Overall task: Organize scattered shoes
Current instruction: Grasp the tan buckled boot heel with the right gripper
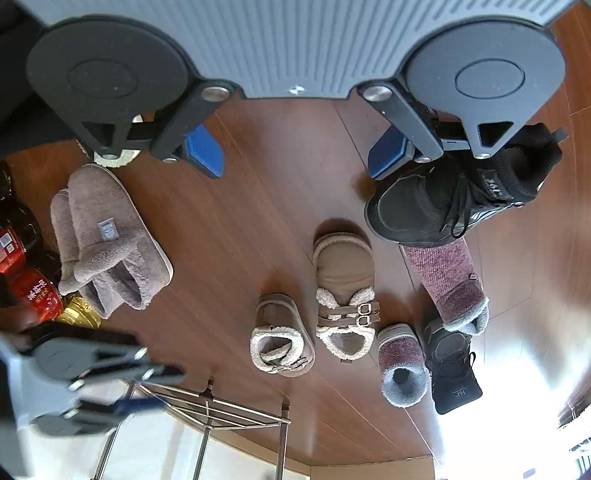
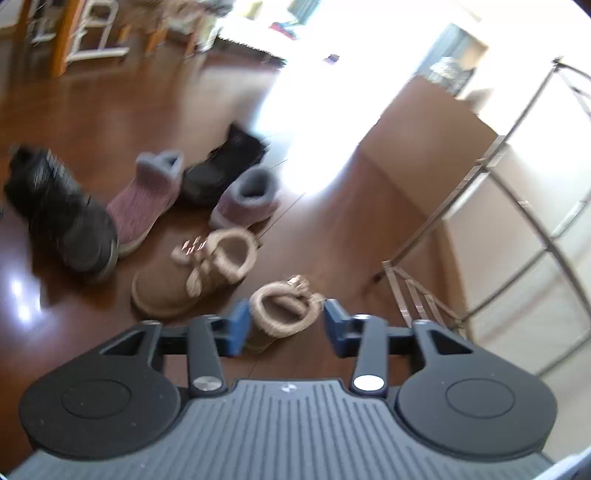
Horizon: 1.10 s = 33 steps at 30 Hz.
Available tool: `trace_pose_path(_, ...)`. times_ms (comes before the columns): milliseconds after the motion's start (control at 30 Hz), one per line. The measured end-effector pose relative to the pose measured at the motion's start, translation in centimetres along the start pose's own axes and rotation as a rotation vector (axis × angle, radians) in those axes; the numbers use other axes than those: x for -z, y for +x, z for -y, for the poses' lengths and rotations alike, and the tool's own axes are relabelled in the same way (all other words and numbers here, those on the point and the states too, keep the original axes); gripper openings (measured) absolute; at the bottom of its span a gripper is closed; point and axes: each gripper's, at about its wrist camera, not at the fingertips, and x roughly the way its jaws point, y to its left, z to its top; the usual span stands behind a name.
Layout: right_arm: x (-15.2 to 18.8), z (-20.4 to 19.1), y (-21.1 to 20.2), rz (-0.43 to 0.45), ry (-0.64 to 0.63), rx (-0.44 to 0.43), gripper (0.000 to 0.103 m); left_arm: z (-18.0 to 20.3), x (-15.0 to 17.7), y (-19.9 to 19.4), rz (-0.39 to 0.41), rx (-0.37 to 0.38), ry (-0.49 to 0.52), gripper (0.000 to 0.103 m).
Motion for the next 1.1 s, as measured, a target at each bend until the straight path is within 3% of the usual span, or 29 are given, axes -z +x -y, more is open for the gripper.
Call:
trace_pose_path(133,4.0,0.1,6.7,-0.052,-0.139,-0.126,0.03,0.1,1.1,1.2,-0.103,-0.032,-0.044,0.087)
trace_pose_path(300,7.1,1.8,14.0,-0.02,-0.446,-0.247,0.03,-0.4,1.0,4.1,-0.247,-0.175,-0.097,0.087)
trace_pose_path(433,7.1,3.9,18.1,0.008,-0.622,-0.403,0.031,-0.5,-0.4,5.4,-0.311,-0.169,-0.135,0.087)
trace_pose_path(533,6.6,4.0,19.5,0.053,-0.714,-0.491,0.035,-0.5,-2.0,6.2,-0.299,-0.131,-0.141,0.087)
trace_pose_path(667,5.7,3.2,21.5,0.098,-0.794,-0.552,0.039,-0.2,-5.2,7.8,-0.193,-0.179,-0.127,0.087)
trace_pose_path(867,6.6,2.8,23.2,0.08,-1.028,-0.591,0.037,-1.0,-8.1,9.6,-0.074,-0.25,-0.225,0.087)
trace_pose_path(1000,6.7,2.9,24.2,0.092,-1.057,-0.611,0.036,-2.3,-8.8,10.9,-0.062,-0.274,-0.307,0.087)
trace_pose_path(1033,6.7,2.7,24.4,0.084,-1.057,-0.624,0.028,-2.7,-8.9,11.3,-0.069,-0.276,-0.324,0.087)
trace_pose_path(1100,6.8,2.4,24.6,0.074,-1.049,-0.626,0.027,-3.2,-8.9,11.7,-0.086,-0.288,-0.335,0.087)
